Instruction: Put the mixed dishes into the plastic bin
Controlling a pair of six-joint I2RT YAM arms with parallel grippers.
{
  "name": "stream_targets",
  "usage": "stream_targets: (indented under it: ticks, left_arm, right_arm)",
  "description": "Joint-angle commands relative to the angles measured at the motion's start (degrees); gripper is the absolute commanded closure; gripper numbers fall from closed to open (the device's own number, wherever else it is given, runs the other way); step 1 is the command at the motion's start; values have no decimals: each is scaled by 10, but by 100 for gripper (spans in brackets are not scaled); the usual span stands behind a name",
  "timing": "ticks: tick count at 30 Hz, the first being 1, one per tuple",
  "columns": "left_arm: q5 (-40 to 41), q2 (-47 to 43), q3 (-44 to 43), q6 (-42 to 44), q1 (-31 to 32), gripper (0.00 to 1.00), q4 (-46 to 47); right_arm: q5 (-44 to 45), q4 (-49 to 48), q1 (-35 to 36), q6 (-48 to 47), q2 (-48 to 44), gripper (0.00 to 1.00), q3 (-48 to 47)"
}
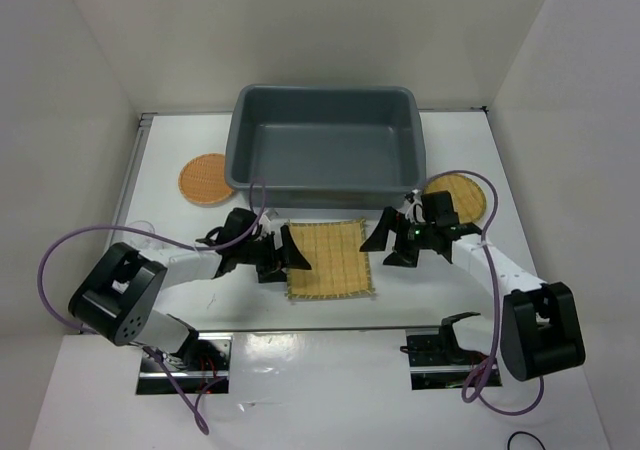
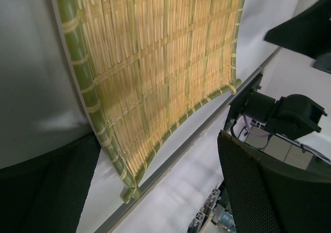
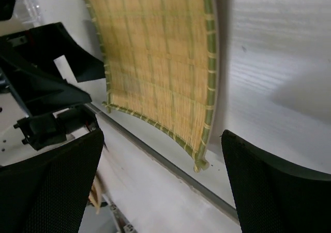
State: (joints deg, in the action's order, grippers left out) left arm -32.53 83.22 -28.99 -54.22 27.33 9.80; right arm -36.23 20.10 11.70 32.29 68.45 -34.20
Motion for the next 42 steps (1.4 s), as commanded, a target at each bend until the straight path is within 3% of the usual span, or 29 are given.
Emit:
stream_targets:
  ticks: [1,10,18,21,24,26,29,31,32,35,36,37,39,42]
  left_arm:
    - [7,-4,32,-17,4,0,31]
    - [12,-10,56,-22,4,0,36]
    - [7,19,81,-80,22,0,147]
    - [-7,48,81,-106,36,0,206]
    - [-13,67,81,-126,63,6,246]
    - [-6,74,75,-143,89,12,261]
    - [5,80,69,-155,118,18,268]
    - [12,80,64,-161,130,25,268]
    - [12,75,64,-167,141,35,268]
    - [24,53,58,-172,160,65,248]
    - [29,45,58,-172,160,84,220]
    - [40,24,52,-172,167,93,204]
    - [56,-2,39,-172,173,100,149]
    - [88,-87,24,-166,178,100,88]
  right_arm:
    - [27,-37,-1,67,18,1,28]
    - [71,-119,13,99,122,1,62]
    - [41,-188,92,126,183,4,45]
    - [34,-194,97,126,189,11,40]
    - [10,-203,97,126,179,29,45]
    - [10,-203,97,126,160,54,50]
    - [10,-195,97,114,130,72,50]
    - [10,-188,97,108,114,79,50]
    - [10,-178,97,99,106,86,50]
    - [10,-154,97,83,72,97,44]
    - [5,-140,97,78,54,99,37]
    - [5,-134,97,78,44,100,37]
    - [5,-117,97,60,16,100,29]
    - [5,-91,97,45,-15,100,19]
